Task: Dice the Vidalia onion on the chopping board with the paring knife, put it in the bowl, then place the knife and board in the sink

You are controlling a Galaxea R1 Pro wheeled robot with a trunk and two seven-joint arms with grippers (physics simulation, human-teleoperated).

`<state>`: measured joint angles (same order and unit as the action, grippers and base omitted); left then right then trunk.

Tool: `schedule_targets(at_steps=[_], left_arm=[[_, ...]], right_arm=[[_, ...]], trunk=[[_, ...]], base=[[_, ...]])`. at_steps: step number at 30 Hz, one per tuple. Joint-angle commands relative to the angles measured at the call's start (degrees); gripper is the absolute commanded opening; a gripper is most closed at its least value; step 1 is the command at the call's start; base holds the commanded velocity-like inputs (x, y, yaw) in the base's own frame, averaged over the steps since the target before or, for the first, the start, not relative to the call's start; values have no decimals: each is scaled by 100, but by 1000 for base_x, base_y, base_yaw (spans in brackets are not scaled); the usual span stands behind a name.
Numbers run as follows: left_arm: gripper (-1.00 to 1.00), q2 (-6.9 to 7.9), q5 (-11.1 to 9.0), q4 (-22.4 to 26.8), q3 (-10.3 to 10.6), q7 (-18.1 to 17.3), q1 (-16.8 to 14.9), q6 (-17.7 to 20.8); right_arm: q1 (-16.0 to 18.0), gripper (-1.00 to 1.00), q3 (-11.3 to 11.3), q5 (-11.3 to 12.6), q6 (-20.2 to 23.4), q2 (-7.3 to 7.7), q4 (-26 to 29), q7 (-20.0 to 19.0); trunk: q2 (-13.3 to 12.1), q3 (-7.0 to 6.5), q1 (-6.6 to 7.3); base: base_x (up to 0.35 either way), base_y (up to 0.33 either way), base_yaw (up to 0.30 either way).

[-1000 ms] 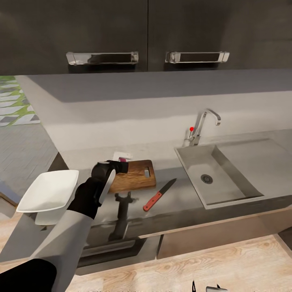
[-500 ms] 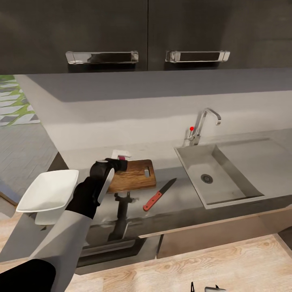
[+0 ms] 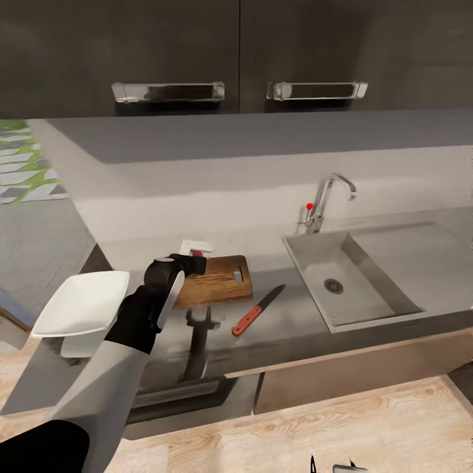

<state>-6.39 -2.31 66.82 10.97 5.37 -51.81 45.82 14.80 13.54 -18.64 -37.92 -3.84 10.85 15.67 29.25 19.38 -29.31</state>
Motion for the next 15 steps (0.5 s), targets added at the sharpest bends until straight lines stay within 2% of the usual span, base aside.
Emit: schedule_targets(at_steps=[1, 11, 15], left_arm=[[-100, 2, -24, 0, 9, 34, -4, 25], [-100, 6, -24, -35, 10, 34, -4, 24], [-100, 6, -24, -27, 10, 34, -4, 24]], right_arm=[[4, 100, 26, -61, -8, -2, -4, 39], [5, 100, 26, -61, -8, -2, -4, 39], [4, 100, 26, -61, -11, -2, -4, 39]], trunk=[[8, 8, 1], [8, 8, 1], [8, 8, 1]], base=[[-276, 0, 0], [-306, 0, 0], [-161, 0, 0]])
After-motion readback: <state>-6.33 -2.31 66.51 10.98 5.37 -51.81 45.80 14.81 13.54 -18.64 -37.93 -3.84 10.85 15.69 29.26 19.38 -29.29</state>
